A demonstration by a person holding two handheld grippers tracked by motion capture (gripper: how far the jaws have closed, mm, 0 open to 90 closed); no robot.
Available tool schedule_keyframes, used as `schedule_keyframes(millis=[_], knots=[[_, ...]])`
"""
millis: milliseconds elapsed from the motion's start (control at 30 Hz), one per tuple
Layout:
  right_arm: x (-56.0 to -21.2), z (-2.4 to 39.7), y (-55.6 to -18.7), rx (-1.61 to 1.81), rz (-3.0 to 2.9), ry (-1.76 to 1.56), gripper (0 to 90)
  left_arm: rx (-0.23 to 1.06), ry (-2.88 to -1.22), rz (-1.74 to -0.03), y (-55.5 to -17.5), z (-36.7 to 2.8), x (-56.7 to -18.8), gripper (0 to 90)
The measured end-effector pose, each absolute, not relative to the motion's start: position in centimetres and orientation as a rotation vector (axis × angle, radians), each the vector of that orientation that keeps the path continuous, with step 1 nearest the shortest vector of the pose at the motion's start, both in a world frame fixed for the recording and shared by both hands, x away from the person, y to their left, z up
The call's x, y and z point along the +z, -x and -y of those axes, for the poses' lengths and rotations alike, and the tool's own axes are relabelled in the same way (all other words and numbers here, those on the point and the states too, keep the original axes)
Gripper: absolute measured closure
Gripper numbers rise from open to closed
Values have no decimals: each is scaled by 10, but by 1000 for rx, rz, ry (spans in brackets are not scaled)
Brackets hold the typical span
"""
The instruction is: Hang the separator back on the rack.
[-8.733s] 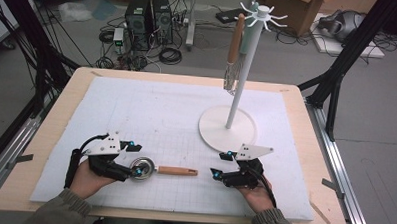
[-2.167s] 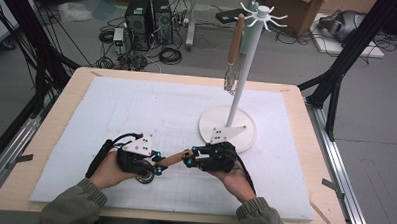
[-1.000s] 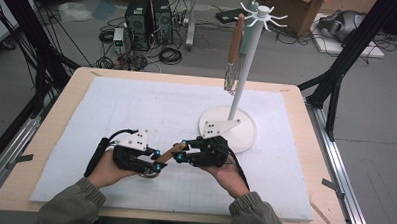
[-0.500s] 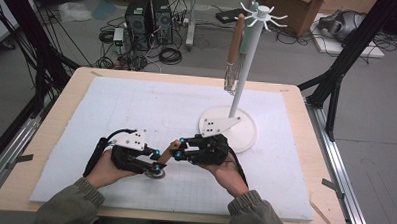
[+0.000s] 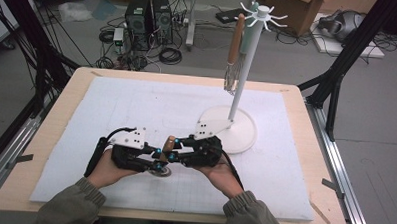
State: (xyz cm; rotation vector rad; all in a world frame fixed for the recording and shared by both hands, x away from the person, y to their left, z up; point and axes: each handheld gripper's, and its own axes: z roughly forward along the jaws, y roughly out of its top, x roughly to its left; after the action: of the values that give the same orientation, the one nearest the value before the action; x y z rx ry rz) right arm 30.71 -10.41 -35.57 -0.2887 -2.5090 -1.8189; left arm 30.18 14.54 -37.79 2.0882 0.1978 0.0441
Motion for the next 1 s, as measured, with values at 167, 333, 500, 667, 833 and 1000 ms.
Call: schedule_keyframes(millis=[167,333,500,667,833,1000], knots=[[-359,99,-307,-1803,2523,284,723,40,-2078,-201,-301,-145,-378,720],[-357,98,-308,-1803,2517,279,726,28,-2078,-190,-301,-145,-378,713],[-357,97,-307,-1818,2516,289,718,38,-2073,-200,-302,-145,-376,723],[-358,96,-306,-1840,2502,311,707,28,-2037,-215,-302,-145,-375,724],[-366,92,-307,-1830,2500,321,712,33,-2045,-216,-302,-146,-375,724],[-365,92,-307,-1824,2510,322,722,38,-2035,-218,-301,-146,-375,704]])
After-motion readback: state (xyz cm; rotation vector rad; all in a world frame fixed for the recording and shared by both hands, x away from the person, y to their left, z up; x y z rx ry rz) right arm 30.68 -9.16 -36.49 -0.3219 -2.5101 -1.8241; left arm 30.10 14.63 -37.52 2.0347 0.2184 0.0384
